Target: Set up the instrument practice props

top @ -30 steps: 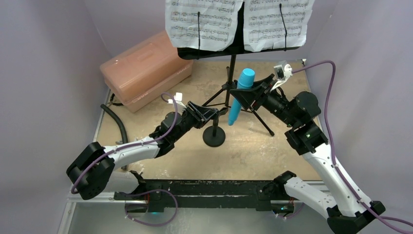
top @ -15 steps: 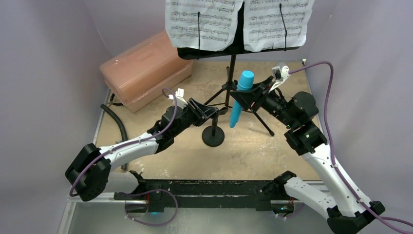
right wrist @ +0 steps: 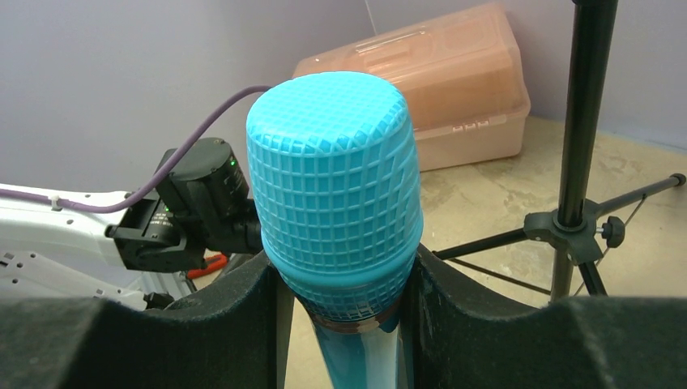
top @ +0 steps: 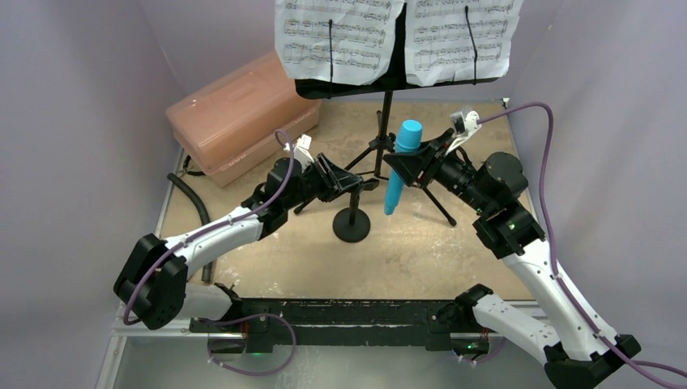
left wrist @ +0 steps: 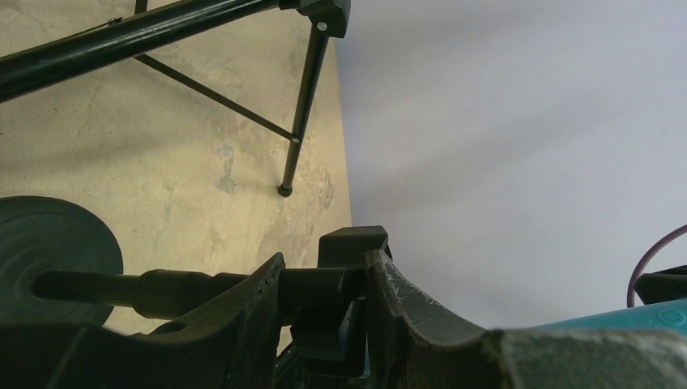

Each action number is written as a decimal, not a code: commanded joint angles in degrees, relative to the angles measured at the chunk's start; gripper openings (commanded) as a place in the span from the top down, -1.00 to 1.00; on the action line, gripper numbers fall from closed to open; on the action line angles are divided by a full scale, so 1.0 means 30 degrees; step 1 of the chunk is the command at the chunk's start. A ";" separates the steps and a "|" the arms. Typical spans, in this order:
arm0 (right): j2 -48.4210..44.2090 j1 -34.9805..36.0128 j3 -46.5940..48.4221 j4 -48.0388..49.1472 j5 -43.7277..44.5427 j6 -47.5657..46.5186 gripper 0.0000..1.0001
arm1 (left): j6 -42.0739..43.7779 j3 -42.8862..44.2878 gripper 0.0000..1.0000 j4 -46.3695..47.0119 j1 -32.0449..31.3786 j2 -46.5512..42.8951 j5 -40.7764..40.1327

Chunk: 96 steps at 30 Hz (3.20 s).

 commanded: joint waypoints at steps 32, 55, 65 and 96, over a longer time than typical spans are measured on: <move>-0.0165 0.0055 -0.0215 0.1649 -0.0563 -0.0618 1.00 | -0.1568 -0.1476 1.00 -0.1023 0.0394 -0.2300 0.3508; -0.0299 0.0055 -0.0454 0.1554 -0.0826 -0.0775 1.00 | 0.0126 -0.2324 -0.86 -0.2804 0.0765 -0.4867 -0.0878; -0.0401 0.0058 -0.0558 0.1641 -0.0832 -0.0808 1.00 | 0.1750 -0.2828 -0.93 -0.4223 0.1084 -0.6305 -0.4306; -0.2971 0.0062 -0.4355 0.6044 -0.1392 -0.5186 1.00 | 2.1128 0.5657 -0.92 -1.5777 0.1331 -0.4742 -0.5631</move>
